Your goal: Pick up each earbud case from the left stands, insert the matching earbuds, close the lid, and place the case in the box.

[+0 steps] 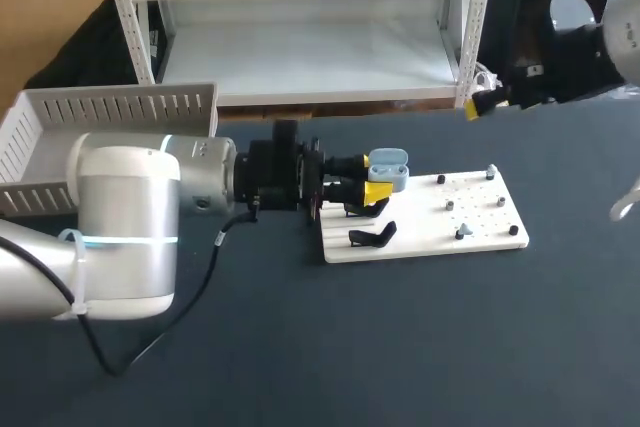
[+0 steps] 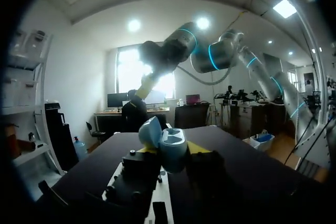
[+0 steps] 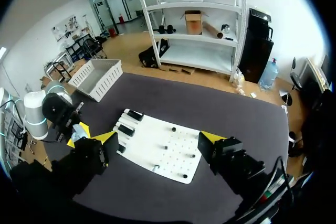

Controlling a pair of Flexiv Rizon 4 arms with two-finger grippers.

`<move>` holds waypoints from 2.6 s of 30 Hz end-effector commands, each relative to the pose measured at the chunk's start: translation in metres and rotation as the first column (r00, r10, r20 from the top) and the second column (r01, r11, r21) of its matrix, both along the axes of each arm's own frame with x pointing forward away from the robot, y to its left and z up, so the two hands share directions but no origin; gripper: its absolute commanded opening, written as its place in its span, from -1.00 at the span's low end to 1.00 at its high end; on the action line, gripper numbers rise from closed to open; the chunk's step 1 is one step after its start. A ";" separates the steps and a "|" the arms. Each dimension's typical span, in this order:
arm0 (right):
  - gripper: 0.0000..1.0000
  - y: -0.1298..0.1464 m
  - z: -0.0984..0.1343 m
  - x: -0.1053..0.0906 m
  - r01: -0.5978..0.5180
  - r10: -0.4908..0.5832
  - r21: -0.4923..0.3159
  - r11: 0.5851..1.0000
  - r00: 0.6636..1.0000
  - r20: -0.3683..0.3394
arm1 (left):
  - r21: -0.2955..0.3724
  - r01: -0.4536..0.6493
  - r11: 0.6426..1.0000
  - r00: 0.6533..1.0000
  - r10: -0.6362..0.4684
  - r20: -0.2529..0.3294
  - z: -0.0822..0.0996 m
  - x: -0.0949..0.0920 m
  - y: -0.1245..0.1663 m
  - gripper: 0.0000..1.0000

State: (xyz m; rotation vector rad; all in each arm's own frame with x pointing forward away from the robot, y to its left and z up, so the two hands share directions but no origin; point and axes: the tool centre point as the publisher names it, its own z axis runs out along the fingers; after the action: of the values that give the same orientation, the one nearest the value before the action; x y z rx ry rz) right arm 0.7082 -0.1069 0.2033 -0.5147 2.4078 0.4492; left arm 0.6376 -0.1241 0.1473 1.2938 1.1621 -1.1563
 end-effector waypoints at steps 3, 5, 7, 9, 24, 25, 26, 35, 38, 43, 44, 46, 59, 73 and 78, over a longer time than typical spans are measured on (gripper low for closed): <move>1.00 -0.014 -0.020 0.020 0.061 -0.063 -0.176 0.982 0.998 -0.005 | -0.004 -0.011 1.000 1.000 0.011 0.019 0.004 -0.006 0.004 -1.00; 1.00 -0.022 -0.030 0.028 0.055 -0.061 -0.227 0.972 0.998 -0.017 | -0.005 -0.020 1.000 1.000 0.020 0.022 0.004 -0.007 0.004 -1.00; 1.00 -0.029 -0.042 0.036 0.045 -0.056 -0.273 0.961 0.998 -0.034 | -0.005 -0.020 1.000 1.000 0.020 0.022 0.004 -0.007 0.004 -1.00; 1.00 -0.034 -0.053 0.041 0.034 -0.054 -0.305 0.952 0.997 -0.059 | -0.005 -0.020 1.000 1.000 0.020 0.022 0.004 -0.007 0.004 -1.00; 0.63 -0.032 -0.122 0.055 -0.039 -0.044 -0.426 0.904 0.982 -0.182 | -0.005 -0.020 1.000 1.000 0.020 0.022 0.004 -0.007 0.004 -1.00; 0.44 -0.031 -0.126 0.055 -0.037 -0.048 -0.440 0.897 0.983 -0.180 | -0.005 -0.020 1.000 1.000 0.020 0.022 0.004 -0.007 0.004 -1.00; 0.15 -0.030 -0.129 0.055 -0.037 -0.051 -0.451 0.892 0.982 -0.181 | -0.005 -0.020 1.000 1.000 0.020 0.022 0.004 -0.007 0.004 -1.00; 0.02 -0.025 -0.148 0.058 -0.016 -0.087 -0.541 0.841 0.982 -0.165 | -0.005 -0.020 1.000 1.000 0.020 0.022 0.004 -0.007 0.004 -1.00; -0.01 -0.027 -0.154 0.060 0.003 -0.110 -0.564 0.825 0.982 -0.156 | -0.005 -0.020 1.000 1.000 0.020 0.022 0.004 -0.007 0.004 -1.00; -0.02 -0.029 -0.157 0.063 0.035 -0.141 -0.580 0.814 0.980 -0.139 | -0.005 -0.020 1.000 1.000 0.020 0.022 0.004 -0.007 0.004 -1.00; -0.02 -0.029 -0.158 0.063 0.038 -0.145 -0.582 0.813 0.980 -0.138 | -0.005 -0.020 1.000 1.000 0.020 0.022 0.004 -0.007 0.004 -1.00; -0.01 -0.030 -0.160 0.065 0.052 -0.159 -0.587 0.808 0.978 -0.132 | -0.005 -0.020 1.000 1.000 0.020 0.022 0.004 -0.007 0.004 -1.00; -0.11 -0.036 -0.175 0.075 0.095 -0.219 -0.598 0.796 0.966 -0.138 | -0.005 -0.020 1.000 1.000 0.020 0.022 0.004 -0.007 0.004 -1.00; -0.28 -0.040 -0.178 0.079 0.120 -0.248 -0.585 0.802 0.958 -0.143 | -0.005 -0.020 1.000 1.000 0.020 0.022 0.004 -0.007 0.004 -1.00; -0.33 -0.040 -0.182 0.078 0.121 -0.251 -0.585 0.802 0.957 -0.147 | -0.005 -0.020 1.000 1.000 0.020 0.022 0.004 -0.007 0.004 -1.00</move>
State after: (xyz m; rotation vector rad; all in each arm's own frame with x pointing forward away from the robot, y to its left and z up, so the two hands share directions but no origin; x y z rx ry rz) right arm 0.7856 -0.1479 0.0229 -0.4887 2.7679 -0.3444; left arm 0.6325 -0.1190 0.1513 1.2907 1.1524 -1.1330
